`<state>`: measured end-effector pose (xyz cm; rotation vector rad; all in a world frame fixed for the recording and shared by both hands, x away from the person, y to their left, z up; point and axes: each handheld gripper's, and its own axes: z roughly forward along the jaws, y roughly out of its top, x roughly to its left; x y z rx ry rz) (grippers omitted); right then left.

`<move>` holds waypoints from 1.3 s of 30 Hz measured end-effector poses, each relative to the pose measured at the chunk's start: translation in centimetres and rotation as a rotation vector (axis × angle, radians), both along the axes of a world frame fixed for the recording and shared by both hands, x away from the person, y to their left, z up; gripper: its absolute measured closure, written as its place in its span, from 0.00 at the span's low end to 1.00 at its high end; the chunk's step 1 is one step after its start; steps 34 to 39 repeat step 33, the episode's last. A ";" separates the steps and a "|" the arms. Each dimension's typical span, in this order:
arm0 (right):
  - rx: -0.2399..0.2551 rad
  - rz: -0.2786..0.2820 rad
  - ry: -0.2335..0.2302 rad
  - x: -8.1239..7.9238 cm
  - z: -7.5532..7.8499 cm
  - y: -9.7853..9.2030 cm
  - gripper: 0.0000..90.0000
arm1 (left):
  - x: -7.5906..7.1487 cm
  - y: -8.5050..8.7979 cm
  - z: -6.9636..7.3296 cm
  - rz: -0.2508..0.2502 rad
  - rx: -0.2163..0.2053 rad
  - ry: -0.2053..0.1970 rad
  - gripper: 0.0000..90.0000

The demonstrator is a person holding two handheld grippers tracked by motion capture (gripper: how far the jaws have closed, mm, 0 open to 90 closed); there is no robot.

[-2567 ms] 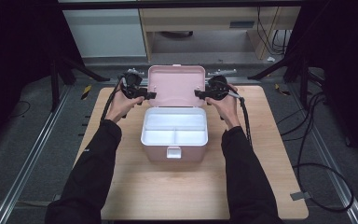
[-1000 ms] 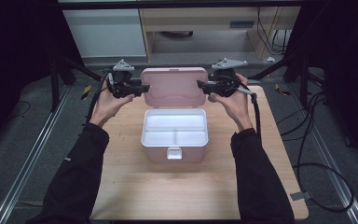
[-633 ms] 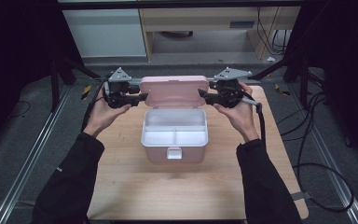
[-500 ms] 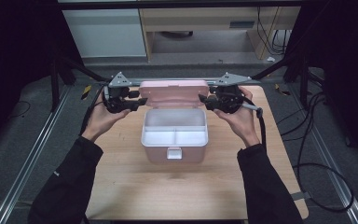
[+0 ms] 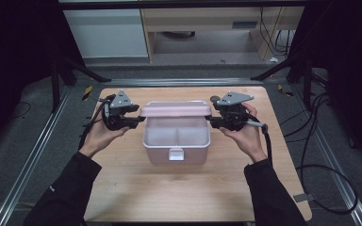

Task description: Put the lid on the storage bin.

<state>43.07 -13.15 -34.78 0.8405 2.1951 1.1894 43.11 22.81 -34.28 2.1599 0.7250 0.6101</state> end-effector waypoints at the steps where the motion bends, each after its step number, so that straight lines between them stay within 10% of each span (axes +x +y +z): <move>1: 0.001 0.001 -0.001 -0.1 -0.1 0.0 0.55 | -0.1 0.0 -0.1 -0.001 0.001 -0.002 0.58; 18: -0.027 -0.039 0.055 -2.6 -3.3 -3.3 0.50 | -3.2 3.1 -4.5 0.059 -0.050 0.052 0.51; 25: -0.006 -0.109 0.099 -3.4 -5.1 -5.4 0.43 | -3.9 5.0 -7.6 0.136 -0.085 0.134 0.46; 39: 0.002 -0.202 0.171 -4.4 -8.0 -7.9 0.35 | -4.0 6.9 -10.9 0.203 -0.044 0.211 0.38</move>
